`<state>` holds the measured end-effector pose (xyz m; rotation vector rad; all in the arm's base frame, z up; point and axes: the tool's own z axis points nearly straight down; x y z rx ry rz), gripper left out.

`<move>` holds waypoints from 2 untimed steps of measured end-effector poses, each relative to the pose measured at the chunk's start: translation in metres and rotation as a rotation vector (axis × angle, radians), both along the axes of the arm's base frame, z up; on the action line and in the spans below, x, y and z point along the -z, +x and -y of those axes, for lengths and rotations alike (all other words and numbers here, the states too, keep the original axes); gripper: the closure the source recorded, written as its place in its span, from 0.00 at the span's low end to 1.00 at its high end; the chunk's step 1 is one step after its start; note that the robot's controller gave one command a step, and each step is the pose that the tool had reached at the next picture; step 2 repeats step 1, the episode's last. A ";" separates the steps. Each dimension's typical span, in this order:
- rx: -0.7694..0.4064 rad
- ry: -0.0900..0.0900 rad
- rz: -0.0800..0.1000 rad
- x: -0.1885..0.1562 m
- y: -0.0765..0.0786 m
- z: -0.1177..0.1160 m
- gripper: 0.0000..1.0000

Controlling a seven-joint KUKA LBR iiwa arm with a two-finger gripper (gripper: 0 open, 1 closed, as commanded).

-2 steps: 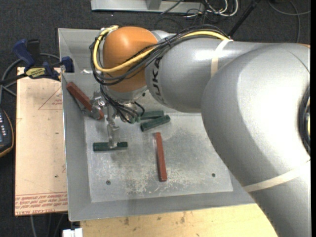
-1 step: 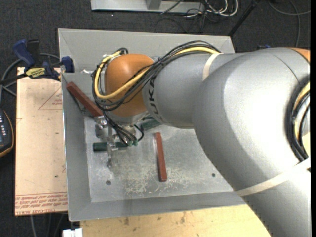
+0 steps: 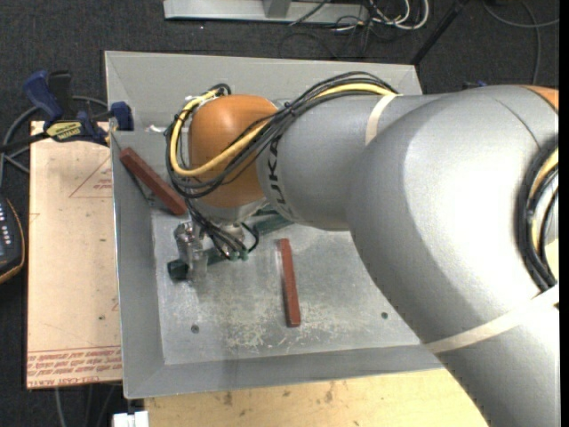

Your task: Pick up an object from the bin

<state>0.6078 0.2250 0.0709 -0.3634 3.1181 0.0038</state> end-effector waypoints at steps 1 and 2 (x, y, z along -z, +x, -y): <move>0.005 0.002 0.010 -0.163 0.005 0.001 1.00; 0.005 0.002 0.010 -0.163 0.005 0.001 1.00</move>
Offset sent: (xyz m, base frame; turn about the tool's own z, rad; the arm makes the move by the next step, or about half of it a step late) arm 0.0030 -0.0024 0.1574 0.0061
